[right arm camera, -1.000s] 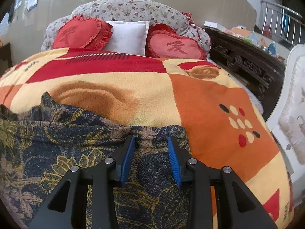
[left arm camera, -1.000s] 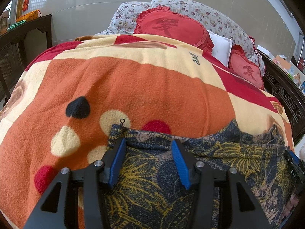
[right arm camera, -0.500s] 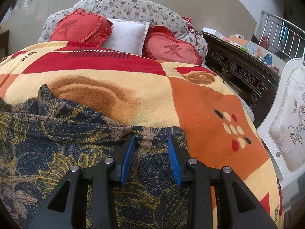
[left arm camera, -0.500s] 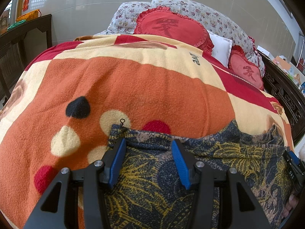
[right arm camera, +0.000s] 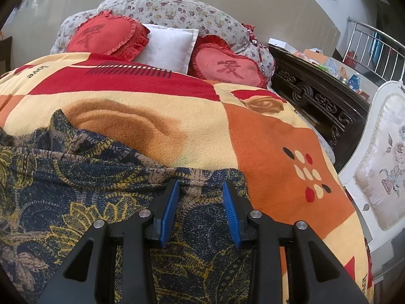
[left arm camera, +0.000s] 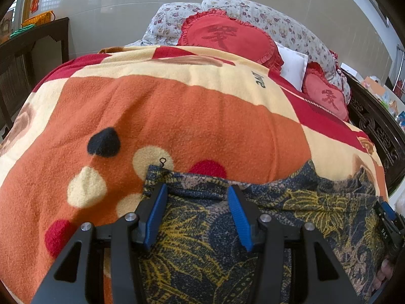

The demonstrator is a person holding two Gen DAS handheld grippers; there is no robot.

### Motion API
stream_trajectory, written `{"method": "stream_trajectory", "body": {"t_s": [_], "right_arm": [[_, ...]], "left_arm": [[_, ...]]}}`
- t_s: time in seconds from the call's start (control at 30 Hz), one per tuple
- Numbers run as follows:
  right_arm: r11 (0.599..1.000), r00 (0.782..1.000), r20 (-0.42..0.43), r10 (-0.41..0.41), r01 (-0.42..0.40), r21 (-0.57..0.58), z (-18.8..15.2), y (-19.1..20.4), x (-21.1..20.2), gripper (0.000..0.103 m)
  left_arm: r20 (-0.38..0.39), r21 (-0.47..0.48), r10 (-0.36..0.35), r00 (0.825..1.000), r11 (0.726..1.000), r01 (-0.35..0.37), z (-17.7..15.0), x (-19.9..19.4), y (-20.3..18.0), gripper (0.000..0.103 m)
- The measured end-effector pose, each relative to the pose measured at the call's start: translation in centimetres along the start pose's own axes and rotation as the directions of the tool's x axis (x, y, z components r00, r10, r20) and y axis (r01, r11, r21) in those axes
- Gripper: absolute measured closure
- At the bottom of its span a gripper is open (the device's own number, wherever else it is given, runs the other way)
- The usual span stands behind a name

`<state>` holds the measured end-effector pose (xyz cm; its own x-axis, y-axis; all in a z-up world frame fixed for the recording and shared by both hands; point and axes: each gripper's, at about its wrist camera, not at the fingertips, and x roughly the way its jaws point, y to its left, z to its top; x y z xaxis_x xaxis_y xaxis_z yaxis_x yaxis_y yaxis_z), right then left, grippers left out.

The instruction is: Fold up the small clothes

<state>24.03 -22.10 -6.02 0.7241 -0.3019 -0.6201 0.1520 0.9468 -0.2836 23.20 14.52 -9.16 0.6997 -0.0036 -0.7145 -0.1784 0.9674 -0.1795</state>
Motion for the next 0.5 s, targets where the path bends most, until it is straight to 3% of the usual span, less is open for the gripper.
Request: {"method": "stream_trajectory", "body": {"t_s": [0.5], "right_arm": [[1.0,1.0,0.0,0.0,0.0,0.0,-0.07,0.44,-0.09,0.055]], "left_arm": [[0.003,-0.002,-0.003,1.0,1.0,0.003,-0.1,-0.11,0.12,0.05]]}}
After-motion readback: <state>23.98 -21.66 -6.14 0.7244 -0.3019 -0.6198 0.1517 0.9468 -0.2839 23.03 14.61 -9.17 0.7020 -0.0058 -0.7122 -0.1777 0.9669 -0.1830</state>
